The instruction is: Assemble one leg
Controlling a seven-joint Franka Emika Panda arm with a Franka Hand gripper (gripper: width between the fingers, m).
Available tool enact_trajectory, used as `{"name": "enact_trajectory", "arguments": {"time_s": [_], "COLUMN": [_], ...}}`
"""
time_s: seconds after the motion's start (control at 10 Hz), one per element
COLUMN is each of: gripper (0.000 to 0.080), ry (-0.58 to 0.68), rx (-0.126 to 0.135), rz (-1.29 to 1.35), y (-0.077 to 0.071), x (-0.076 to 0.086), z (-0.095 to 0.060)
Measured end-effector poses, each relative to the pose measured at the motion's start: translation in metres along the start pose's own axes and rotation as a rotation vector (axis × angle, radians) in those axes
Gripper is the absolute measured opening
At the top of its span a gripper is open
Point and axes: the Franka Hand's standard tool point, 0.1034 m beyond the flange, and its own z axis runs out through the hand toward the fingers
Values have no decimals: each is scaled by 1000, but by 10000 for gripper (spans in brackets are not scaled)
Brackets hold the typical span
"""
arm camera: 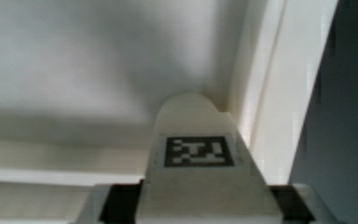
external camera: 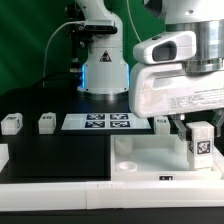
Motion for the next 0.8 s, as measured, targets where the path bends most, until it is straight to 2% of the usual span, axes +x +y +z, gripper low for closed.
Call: {"name": "enact_trajectory", "arguments": {"time_s": [0.4, 0.6, 0.8], "gripper": [294, 294, 294], "ry": [2, 2, -6], "rx": [0, 1, 14], "rz": [513, 675, 993], "y": [-2, -2, -5], "x": [0, 0, -1], "z": [0, 0, 0]}}
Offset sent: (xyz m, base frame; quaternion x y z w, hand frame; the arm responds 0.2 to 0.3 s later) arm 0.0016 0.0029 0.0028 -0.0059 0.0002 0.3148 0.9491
